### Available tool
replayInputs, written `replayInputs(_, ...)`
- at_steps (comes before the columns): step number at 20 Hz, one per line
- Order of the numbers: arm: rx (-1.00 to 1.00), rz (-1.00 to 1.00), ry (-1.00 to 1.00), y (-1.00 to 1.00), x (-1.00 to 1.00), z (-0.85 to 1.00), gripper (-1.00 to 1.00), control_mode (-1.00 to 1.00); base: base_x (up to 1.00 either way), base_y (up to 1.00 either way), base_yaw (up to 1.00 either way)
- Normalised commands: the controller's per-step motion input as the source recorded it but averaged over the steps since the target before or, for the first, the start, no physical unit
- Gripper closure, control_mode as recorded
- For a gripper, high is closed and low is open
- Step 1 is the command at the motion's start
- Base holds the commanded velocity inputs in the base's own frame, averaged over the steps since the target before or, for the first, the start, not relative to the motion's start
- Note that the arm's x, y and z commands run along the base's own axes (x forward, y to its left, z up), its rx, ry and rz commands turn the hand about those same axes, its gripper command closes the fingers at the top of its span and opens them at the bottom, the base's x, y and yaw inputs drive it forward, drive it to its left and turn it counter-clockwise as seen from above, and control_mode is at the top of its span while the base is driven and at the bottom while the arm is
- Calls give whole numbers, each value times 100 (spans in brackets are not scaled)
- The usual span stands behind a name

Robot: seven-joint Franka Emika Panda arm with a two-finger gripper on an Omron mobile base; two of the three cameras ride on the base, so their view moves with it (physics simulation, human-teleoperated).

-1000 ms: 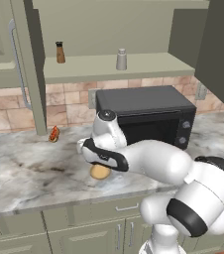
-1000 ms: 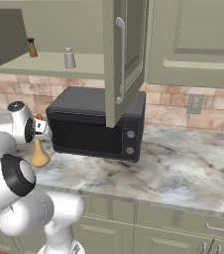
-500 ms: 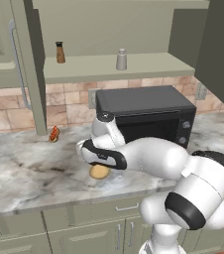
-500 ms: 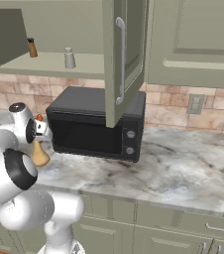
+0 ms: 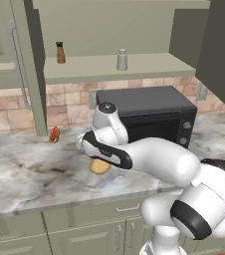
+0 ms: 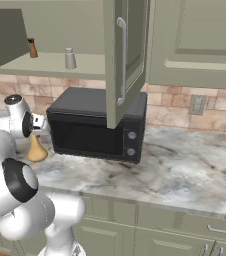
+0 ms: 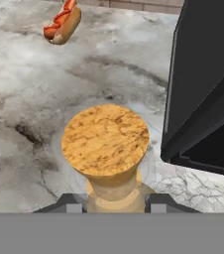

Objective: Pick the shaker and oil and vinegar bottle from the counter and place them in the cabinet.

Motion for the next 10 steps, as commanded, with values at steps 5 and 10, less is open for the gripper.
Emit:
replayInputs(5,0,8,-6,0,-36,75,100,-100,0,0,0)
replayInputs(10,0,7,-3,0,-40,71,100,-100,0,0,0)
